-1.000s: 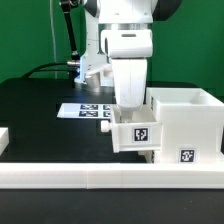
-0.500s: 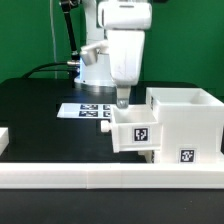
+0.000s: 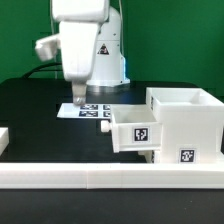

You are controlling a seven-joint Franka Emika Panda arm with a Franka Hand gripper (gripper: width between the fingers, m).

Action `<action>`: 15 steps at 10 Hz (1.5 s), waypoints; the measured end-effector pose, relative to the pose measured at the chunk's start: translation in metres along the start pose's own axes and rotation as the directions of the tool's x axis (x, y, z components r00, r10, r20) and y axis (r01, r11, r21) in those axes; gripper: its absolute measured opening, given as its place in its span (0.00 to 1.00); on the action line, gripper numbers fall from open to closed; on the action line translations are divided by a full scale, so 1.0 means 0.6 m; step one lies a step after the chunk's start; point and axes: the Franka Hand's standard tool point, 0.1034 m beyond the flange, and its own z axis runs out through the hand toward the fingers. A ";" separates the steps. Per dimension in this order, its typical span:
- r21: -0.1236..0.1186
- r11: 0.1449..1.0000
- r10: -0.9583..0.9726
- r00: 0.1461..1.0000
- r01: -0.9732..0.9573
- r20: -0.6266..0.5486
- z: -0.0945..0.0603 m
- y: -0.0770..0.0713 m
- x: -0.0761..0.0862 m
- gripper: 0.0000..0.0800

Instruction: Assemble drawer

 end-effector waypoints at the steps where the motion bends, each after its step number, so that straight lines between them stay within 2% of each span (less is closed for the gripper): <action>1: 0.020 1.000 0.003 1.000 -0.003 -0.008 0.020 -0.010 -0.008 0.81; 3: 0.048 0.999 0.000 1.000 0.001 -0.026 0.057 -0.028 -0.002 0.81; 5: 0.067 0.998 -0.009 0.999 0.011 -0.039 0.075 -0.036 0.016 0.81; 10: 0.066 0.997 0.036 0.999 -0.033 -0.041 0.072 -0.025 0.089 0.81; 13: 0.063 0.995 0.075 0.996 -0.072 -0.044 0.067 -0.018 0.147 0.81; 15: 0.065 0.994 0.088 0.995 -0.085 -0.045 0.067 -0.020 0.168 0.81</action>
Offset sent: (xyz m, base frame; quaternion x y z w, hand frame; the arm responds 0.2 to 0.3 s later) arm -0.0152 0.0185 -0.0350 0.0117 0.0250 -0.0199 0.9994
